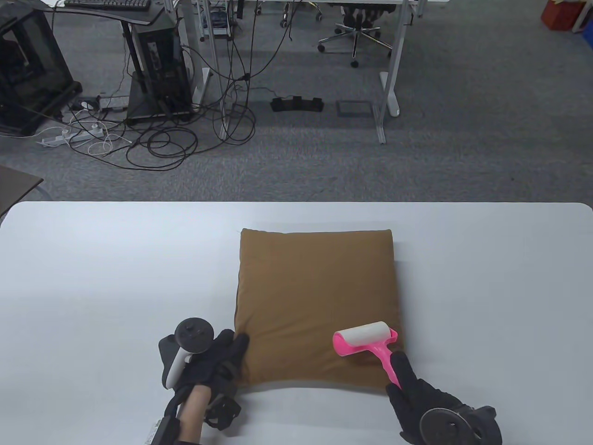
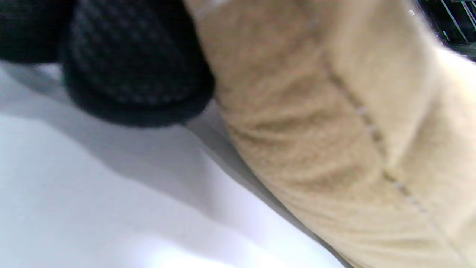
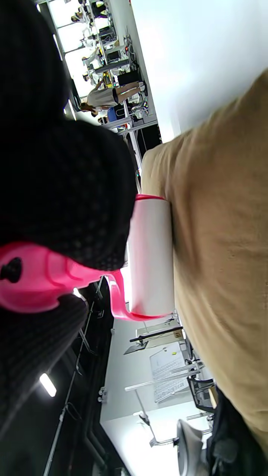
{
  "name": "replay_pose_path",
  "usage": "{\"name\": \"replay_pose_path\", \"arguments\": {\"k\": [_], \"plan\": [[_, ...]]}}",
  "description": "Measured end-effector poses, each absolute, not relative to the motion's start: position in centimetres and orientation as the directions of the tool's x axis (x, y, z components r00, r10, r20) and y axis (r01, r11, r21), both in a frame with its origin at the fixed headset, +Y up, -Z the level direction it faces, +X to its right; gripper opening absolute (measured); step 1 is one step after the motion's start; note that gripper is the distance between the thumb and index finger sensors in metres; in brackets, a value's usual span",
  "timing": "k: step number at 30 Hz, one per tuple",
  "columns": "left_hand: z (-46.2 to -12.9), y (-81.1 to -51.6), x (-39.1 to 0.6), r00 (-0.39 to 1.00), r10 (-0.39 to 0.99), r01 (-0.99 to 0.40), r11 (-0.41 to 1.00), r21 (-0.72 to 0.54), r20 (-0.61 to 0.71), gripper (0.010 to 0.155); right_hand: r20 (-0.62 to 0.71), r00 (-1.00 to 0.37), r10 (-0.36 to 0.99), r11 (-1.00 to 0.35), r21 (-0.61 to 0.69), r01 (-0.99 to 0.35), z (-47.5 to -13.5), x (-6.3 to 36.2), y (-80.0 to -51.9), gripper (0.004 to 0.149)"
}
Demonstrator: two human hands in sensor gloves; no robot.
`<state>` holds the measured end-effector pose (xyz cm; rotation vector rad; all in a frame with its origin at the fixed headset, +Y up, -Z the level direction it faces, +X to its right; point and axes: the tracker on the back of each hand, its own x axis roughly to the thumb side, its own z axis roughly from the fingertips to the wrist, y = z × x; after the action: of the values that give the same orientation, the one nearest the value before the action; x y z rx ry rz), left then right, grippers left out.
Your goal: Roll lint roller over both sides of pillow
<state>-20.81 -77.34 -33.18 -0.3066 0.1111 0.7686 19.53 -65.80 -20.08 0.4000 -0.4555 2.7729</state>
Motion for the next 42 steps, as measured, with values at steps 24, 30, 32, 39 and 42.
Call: {"name": "replay_pose_path", "arguments": {"k": [24,30,32,39,42], "plan": [[-33.2,-77.3,-20.7,0.716,0.666,-0.698,0.672,-0.248,-0.209,0.078,0.101,-0.948,0.301,-0.933,-0.176,-0.315,-35.7,10.2,-66.5,0.066],[-33.2,-77.3,-20.7,0.715,0.665,-0.698,0.667,-0.260,-0.214,0.078,0.042,-0.938,0.344,-0.926,-0.149,-0.346,-38.9,9.6,-66.5,0.065],[-33.3,-77.4,-20.8,0.713,0.667,-0.701,0.661,-0.268,-0.219,0.078,0.027,-0.936,0.350,-0.927,-0.132,-0.351,-39.7,9.3,-66.5,0.065],[-33.4,-77.4,-20.8,0.705,0.672,-0.708,0.649,-0.278,-0.226,0.079,0.044,-0.924,0.381,-0.921,-0.071,-0.383,-40.7,8.2,-66.6,0.063],[-33.3,-77.3,-20.8,0.709,0.670,-0.705,0.655,-0.274,-0.223,0.079,0.084,-0.928,0.363,-0.928,-0.055,-0.368,-40.1,8.2,-66.4,0.063]]}}
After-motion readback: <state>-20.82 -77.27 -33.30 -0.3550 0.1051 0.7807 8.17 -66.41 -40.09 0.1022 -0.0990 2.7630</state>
